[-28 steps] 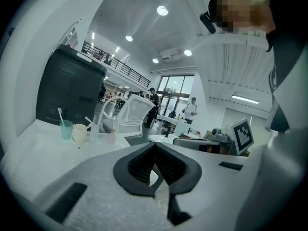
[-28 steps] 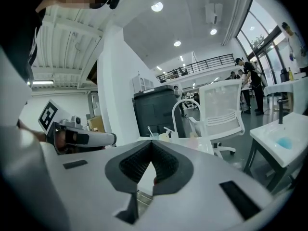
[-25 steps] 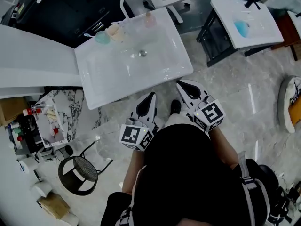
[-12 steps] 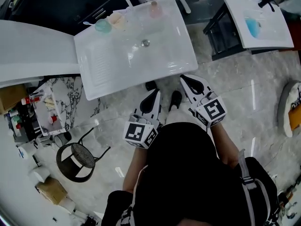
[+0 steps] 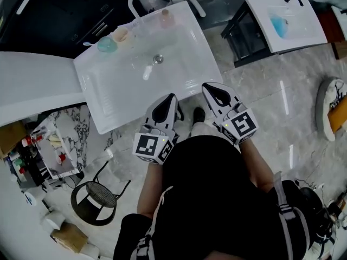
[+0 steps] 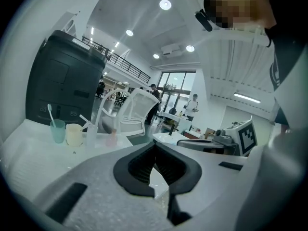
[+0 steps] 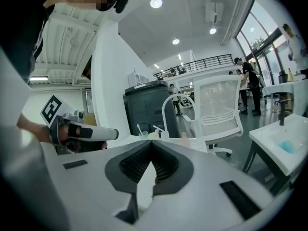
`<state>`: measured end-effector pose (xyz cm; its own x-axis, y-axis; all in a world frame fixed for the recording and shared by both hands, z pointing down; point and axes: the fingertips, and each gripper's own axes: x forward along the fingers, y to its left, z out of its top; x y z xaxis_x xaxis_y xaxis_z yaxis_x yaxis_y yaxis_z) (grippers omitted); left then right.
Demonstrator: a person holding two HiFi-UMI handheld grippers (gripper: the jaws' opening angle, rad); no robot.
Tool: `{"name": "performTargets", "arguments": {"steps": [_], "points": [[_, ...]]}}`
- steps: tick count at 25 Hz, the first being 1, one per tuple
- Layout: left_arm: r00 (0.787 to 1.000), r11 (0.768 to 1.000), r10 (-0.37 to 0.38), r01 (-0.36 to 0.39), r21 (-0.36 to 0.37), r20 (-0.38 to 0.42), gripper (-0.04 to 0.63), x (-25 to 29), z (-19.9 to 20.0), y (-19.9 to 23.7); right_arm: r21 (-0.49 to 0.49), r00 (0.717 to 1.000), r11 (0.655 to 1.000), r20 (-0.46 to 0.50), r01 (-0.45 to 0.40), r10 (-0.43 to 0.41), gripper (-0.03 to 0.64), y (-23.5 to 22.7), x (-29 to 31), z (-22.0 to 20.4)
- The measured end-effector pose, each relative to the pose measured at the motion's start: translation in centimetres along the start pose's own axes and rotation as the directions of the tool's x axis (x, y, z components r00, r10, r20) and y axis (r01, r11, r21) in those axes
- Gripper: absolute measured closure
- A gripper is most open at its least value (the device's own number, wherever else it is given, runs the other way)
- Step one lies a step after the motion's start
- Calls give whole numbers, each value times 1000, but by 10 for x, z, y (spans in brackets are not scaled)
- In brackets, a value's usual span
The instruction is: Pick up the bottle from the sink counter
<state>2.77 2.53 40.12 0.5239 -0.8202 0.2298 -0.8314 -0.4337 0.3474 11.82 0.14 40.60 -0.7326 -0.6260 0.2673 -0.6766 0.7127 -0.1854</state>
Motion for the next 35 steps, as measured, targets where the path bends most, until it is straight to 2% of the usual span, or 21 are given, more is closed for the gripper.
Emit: {"name": "performTargets", "arguments": {"steps": [5, 13, 19, 26, 35], "points": [[999, 999, -40, 40, 36, -20, 577, 22, 17, 32, 11, 999, 999, 4, 44, -44, 612, -1, 33, 12], [990, 990, -137, 136, -33, -44, 577, 43, 26, 92, 33, 993, 993, 2, 115, -116, 612, -8, 104, 20], [982, 984, -178, 177, -21, -67, 577, 59, 24, 117, 44, 989, 988, -20, 150, -149, 612, -16, 135, 13], [970, 975, -223, 220, -36, -100, 577, 69, 7, 135, 26, 981, 981, -51, 190, -188, 611, -29, 160, 1], [961, 969, -246, 243, -40, -127, 577, 89, -17, 157, 21, 981, 983, -70, 183, -181, 588, -47, 191, -12]]}}
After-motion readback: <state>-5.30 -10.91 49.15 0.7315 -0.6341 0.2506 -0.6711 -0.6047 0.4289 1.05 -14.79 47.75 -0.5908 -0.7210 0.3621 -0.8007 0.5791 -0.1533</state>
